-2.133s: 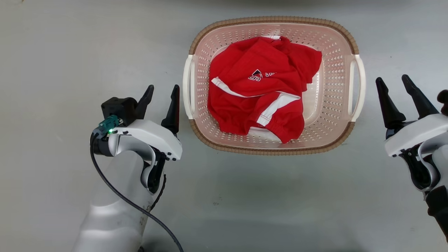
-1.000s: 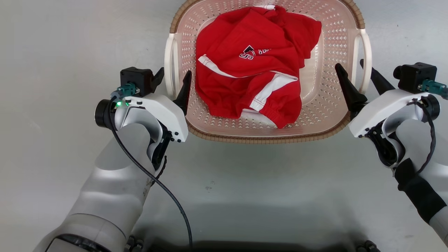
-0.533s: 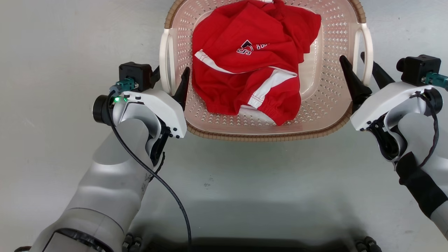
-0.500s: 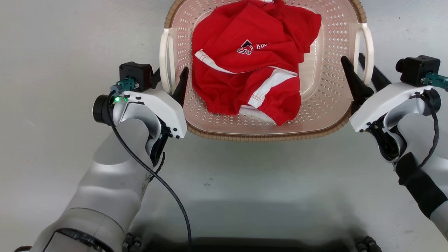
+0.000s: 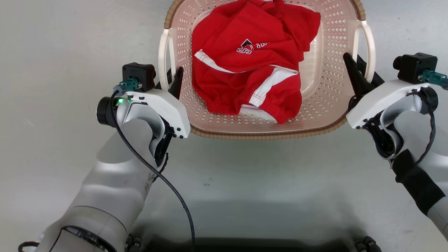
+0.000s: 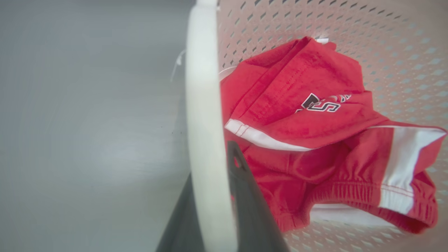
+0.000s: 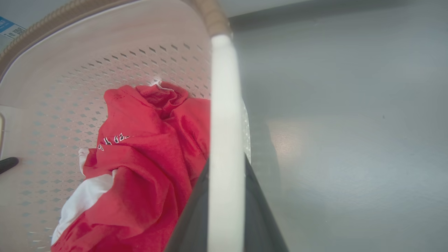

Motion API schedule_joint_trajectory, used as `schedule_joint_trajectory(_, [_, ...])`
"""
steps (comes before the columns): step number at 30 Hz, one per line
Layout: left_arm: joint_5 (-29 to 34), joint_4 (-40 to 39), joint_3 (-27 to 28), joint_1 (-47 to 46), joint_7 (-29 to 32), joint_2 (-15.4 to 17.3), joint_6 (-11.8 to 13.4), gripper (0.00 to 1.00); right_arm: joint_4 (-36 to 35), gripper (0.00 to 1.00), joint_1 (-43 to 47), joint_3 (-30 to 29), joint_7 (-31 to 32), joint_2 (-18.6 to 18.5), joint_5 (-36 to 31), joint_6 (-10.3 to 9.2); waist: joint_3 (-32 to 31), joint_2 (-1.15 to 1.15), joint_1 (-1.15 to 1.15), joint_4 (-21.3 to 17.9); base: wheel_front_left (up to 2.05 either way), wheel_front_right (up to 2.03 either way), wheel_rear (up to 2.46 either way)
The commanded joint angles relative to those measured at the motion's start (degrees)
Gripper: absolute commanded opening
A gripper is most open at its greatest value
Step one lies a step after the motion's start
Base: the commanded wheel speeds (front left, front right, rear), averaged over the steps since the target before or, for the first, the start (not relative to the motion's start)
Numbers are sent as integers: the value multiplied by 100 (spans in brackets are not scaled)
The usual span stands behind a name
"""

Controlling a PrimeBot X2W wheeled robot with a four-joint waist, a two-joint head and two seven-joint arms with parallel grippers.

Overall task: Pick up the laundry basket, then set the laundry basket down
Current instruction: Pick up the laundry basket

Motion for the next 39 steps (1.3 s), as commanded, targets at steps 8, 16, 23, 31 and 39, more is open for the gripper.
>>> schedule_joint_trajectory(8, [-308,174,-277,44,100,340,-17,0,827,0,-13,345,4,59,216,28,-145,0,0,-45,0,0,0])
schedule_joint_trajectory(16, [-549,241,-478,118,338,428,-17,0,1374,0,-242,624,346,200,439,28,-387,0,0,-103,0,0,0])
schedule_joint_trajectory(23, [-769,250,-666,155,598,555,-18,0,1642,0,-420,878,775,275,640,28,-651,0,0,-178,0,0,0])
schedule_joint_trajectory(31, [-1064,248,-825,226,1033,675,-18,0,1836,0,-434,1131,1213,356,872,28,-951,0,0,-246,0,0,0])
schedule_joint_trajectory(39, [-1323,280,-929,391,1261,802,-18,0,1981,0,-414,1387,1395,439,986,28,-1377,0,0,-316,0,0,0])
